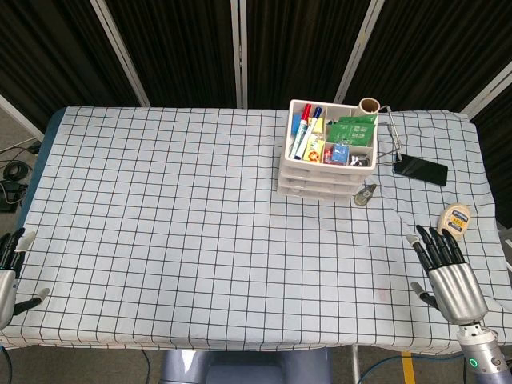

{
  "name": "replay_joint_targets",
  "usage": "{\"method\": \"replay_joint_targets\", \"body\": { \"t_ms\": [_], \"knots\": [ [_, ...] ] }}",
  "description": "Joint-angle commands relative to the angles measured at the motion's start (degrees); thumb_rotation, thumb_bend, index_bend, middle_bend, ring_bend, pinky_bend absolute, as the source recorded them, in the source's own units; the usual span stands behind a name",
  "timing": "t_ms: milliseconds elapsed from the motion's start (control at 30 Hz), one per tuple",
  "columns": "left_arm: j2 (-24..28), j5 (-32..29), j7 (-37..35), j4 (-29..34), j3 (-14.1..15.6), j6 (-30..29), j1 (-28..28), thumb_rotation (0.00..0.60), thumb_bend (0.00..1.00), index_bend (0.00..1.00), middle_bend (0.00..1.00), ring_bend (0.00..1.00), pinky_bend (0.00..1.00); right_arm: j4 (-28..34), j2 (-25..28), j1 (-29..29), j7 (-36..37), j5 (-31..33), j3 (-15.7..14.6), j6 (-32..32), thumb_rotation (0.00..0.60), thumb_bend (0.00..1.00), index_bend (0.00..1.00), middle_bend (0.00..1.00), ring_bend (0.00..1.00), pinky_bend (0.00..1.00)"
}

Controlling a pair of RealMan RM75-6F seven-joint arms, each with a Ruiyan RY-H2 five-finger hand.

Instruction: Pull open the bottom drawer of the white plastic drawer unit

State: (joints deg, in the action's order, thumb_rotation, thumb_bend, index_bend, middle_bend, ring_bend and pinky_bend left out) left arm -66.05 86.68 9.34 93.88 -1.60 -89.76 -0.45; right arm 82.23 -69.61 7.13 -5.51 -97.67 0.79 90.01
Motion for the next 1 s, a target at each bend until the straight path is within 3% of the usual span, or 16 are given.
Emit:
{"method": "replay_joint_targets", "body": {
  "t_ms": [33, 800, 867, 933, 1000],
  "knots": [
    [0.0, 0.0, 0.0, 0.0, 0.0, 0.1, 0.0, 0.6, 0.01, 0.0, 0.0, 0.0, 0.0, 0.0, 0.0, 0.0, 0.1, 0.0, 0.0, 0.0, 0.6, 0.1, 0.08, 0.0, 0.0, 0.0],
    [0.4, 0.2, -0.7, 0.1, -0.1, -0.4, 0.1, 0.6, 0.01, 0.0, 0.0, 0.0, 0.0, 0.2, -0.1, 0.2, 0.0, 0.2, 0.0, -0.4, 0.6, 0.1, 0.08, 0.0, 0.0, 0.01],
    [0.4, 0.2, -0.6, 0.2, -0.1, -0.5, 0.2, 0.6, 0.01, 0.0, 0.0, 0.0, 0.0, 0.2, -0.2, 0.2, 0.1, 0.3, 0.0, -0.6, 0.6, 0.1, 0.08, 0.01, 0.03, 0.11],
    [0.5, 0.3, -0.6, 0.3, -0.1, -0.7, 0.3, 0.6, 0.01, 0.0, 0.0, 0.0, 0.0, 0.4, -0.2, 0.2, 0.1, 0.4, 0.1, -0.6, 0.6, 0.1, 0.09, 0.12, 0.17, 0.29],
    [0.5, 0.3, -0.7, 0.4, -0.1, -0.9, 0.4, 0.6, 0.01, 0.0, 0.0, 0.0, 0.0, 0.7, -0.5, 0.3, 0.8, 0.1, 0.4, 0.1, 0.6, 0.11, 0.1, 0.39, 0.46, 0.52]
  ]
}}
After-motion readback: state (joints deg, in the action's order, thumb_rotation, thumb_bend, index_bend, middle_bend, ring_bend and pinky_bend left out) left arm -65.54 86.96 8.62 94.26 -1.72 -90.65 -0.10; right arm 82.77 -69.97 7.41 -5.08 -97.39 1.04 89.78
